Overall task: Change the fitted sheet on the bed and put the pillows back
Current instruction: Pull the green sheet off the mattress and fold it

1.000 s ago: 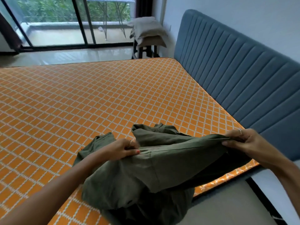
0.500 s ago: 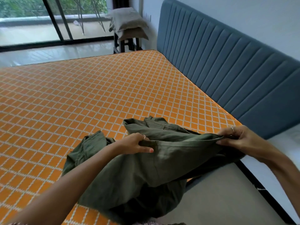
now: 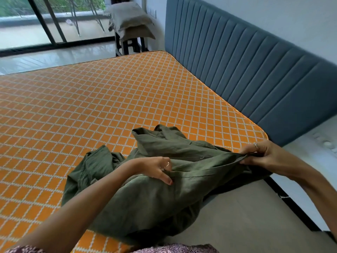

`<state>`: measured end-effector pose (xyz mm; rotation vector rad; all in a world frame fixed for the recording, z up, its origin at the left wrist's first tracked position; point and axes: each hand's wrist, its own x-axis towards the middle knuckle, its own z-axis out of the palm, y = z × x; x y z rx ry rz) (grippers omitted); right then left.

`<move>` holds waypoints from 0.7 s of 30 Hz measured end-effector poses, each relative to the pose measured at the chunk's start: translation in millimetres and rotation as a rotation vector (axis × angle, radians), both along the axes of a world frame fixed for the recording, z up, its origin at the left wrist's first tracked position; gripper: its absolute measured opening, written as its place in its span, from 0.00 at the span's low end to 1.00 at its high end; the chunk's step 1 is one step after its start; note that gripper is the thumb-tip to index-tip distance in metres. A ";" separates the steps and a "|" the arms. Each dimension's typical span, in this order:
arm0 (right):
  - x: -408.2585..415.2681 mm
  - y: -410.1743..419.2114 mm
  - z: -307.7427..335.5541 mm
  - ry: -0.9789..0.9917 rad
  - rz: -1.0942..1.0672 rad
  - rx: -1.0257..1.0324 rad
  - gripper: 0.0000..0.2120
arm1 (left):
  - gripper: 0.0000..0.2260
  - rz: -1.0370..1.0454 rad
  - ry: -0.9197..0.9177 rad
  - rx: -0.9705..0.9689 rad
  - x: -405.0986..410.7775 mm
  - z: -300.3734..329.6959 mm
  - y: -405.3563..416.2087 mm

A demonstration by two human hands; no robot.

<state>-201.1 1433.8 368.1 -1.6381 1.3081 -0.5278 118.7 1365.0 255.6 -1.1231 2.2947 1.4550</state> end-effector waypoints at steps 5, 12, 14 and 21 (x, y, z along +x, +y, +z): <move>-11.2 -2.7 -3.8 0.029 -0.020 -0.038 0.17 | 0.10 0.195 0.315 0.201 37.7 23.0 16.0; 0.3 -23.1 19.0 0.027 0.006 -0.101 0.04 | 0.10 0.188 0.178 0.165 50.8 12.3 25.3; -0.1 -31.3 24.2 0.042 0.012 -0.143 0.04 | 0.16 0.129 0.035 0.031 54.2 9.0 26.2; 10.0 -64.4 40.8 0.012 -0.072 -0.268 0.23 | 0.13 0.205 -0.325 -0.300 98.3 8.3 25.5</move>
